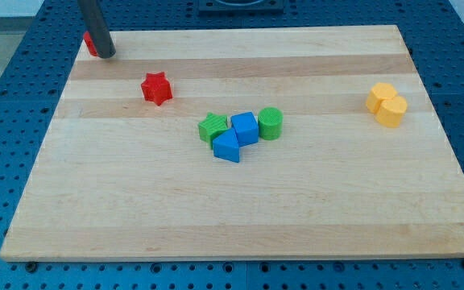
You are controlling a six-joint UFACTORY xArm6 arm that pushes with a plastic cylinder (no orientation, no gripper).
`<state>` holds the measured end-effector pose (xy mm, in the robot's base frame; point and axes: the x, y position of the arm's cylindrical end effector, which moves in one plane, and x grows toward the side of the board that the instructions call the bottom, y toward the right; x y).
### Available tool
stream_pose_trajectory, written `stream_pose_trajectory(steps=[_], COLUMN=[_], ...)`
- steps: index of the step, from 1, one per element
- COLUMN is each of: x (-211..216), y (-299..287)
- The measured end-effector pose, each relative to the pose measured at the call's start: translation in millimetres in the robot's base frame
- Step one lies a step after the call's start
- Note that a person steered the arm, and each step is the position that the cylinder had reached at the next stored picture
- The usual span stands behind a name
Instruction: Place red star into re circle
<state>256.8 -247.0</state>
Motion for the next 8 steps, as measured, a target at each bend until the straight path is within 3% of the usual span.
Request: stream_pose_trajectory(steps=[2, 3, 4, 6, 8], x=[117, 158, 154, 103, 101], y=[13, 75, 125, 149, 113])
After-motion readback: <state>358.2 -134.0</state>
